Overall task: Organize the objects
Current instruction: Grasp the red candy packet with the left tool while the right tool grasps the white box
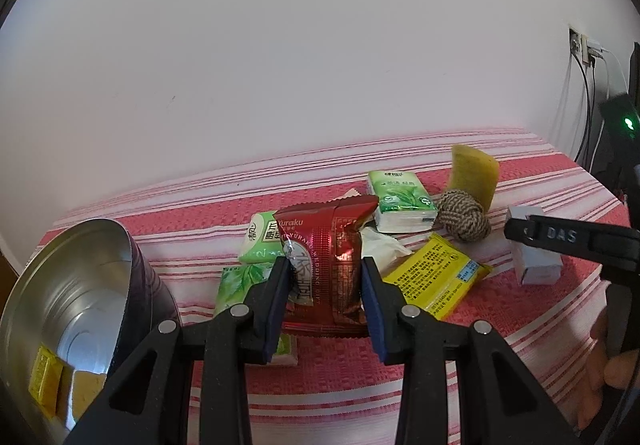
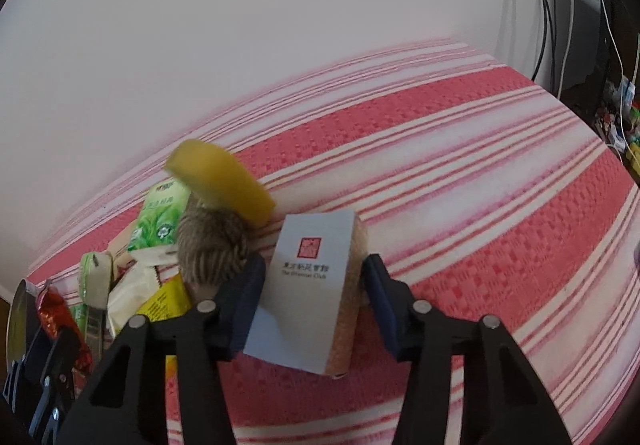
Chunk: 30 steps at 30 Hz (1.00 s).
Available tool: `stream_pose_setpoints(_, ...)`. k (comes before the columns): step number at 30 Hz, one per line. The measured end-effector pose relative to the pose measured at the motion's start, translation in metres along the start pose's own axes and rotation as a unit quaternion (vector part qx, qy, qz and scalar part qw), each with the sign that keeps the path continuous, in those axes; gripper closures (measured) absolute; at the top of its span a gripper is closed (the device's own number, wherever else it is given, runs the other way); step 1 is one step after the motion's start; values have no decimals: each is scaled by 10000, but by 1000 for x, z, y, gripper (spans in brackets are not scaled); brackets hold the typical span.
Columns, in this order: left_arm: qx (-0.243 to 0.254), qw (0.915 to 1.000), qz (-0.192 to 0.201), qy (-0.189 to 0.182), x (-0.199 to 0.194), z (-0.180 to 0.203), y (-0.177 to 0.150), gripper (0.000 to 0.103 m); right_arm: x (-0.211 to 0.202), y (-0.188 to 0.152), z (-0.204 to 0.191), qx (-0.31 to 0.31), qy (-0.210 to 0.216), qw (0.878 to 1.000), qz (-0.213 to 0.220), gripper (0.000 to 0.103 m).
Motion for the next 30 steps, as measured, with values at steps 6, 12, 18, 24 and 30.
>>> stream_pose_setpoints(6, -423, 9980, 148, -451, -7, -15, 3, 65, -23, -9, 11, 423, 610, 9966, 347, 60)
stream_pose_setpoints(12, -741, 9930, 389, -829, -18, -29, 0, 65, -50, -19, 3, 291, 746, 9927, 897, 60)
stream_pose_setpoints(18, -966, 9897, 434, -961, -30, -41, -4, 65, -79, -21, -17, -157, 842, 9831, 1620, 60)
stream_pose_setpoints(24, -905, 9910, 530, -835, -49, -46, -8, 65, -89, -24, -32, -426, 981, 9776, 1815, 60)
stream_pose_setpoints(30, -689, 9941, 652, -533, -68, -56, -10, 65, -100, -42, -53, -485, 991, 9774, 1802, 60)
Point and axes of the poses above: each gripper's, at about its wrist camera, not at the fingertips, and x roughly the way its jaws point, z to its right, y to its top, the point moved 2 cm from there along x, roughly the way its jaws point, and after that the axes turned 6 degrees about y, right-handed, at the moved point
